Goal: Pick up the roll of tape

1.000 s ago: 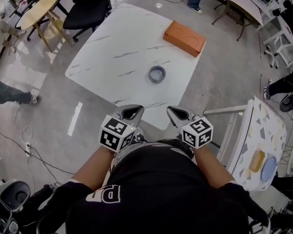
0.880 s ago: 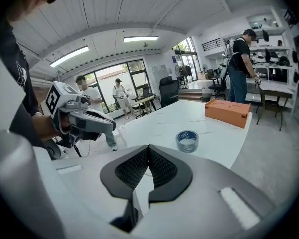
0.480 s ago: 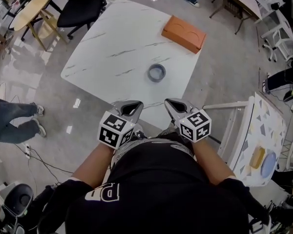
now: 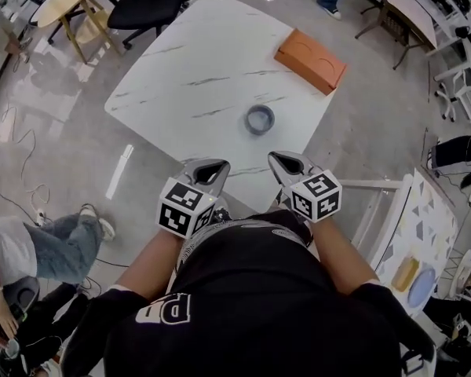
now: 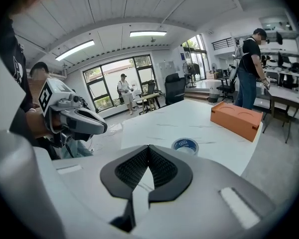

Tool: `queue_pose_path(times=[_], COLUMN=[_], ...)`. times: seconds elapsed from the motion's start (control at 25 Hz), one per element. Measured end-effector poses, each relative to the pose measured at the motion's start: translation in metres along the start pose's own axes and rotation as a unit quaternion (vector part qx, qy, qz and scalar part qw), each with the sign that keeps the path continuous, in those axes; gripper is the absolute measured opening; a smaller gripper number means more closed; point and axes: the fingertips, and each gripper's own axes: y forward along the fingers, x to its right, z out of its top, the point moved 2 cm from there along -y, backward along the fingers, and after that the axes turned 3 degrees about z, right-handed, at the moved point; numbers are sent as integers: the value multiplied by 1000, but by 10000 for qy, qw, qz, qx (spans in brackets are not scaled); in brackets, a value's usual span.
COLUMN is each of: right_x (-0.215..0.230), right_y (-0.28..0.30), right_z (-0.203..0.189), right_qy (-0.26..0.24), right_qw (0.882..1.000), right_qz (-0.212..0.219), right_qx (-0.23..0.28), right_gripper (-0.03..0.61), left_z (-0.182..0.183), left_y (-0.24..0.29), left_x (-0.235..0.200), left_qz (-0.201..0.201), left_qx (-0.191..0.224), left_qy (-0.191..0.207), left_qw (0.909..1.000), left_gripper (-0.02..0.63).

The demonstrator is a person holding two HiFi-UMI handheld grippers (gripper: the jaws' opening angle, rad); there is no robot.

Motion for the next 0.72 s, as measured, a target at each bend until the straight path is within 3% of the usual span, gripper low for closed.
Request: queue_pose_path(times=[0.72], right_x=[4], right_y=[14], right_z=[-7], right_qy=[-248], right_qw=[9994], right_qz=[146], right_qx=[-207], right_gripper=[17], left_z=[-1], left_y=[-2], left_x=[-1], left_qz=[111], left_qx=[-57], left_qy=[-58], left_qw=[9999], left_gripper=[60])
